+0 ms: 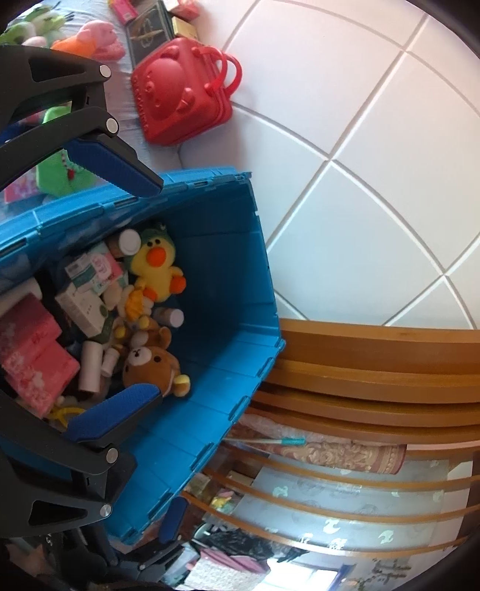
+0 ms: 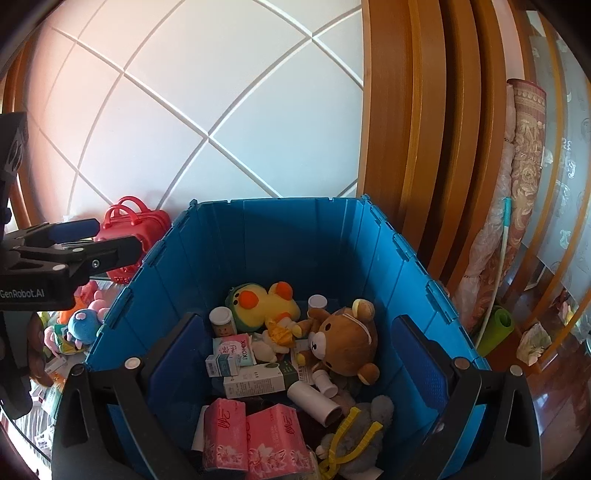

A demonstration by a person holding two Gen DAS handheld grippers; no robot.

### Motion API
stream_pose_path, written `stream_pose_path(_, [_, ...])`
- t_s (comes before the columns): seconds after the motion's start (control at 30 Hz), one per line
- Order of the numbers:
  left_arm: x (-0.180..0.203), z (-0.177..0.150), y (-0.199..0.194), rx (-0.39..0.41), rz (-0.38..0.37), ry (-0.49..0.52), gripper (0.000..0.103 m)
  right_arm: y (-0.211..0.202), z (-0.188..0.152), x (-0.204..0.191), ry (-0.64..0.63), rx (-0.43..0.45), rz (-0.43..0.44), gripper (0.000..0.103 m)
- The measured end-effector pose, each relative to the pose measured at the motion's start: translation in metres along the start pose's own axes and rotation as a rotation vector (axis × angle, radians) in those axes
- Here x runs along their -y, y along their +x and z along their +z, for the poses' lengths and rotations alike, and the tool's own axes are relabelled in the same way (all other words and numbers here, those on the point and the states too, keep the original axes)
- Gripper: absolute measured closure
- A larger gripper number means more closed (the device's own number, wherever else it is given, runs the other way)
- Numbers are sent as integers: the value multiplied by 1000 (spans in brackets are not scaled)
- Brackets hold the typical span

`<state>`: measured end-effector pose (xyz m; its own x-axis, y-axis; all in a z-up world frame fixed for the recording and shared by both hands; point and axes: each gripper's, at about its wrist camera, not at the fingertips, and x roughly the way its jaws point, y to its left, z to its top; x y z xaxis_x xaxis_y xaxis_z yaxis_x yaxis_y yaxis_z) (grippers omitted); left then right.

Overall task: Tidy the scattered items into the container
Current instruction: 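Withdraw both open tools from the bin back toward the pile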

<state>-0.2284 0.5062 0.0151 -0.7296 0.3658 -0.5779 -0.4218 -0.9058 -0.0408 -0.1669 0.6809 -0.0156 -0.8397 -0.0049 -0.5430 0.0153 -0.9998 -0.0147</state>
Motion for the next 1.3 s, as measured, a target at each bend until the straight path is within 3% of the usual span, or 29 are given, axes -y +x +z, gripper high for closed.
stream_pose_path(0.37, [-41, -49, -65, 5, 40, -46, 0, -46, -6, -64, -37, 13, 62, 0])
stream_pose_path(0.83, [-151, -124, -159, -8, 97, -162, 0, -84, -19, -211, -119, 0, 139, 0])
stream_pose_path(1.3, [-253, -202, -236, -49, 280, -276, 0, -106, -48, -337, -185, -34, 211, 0])
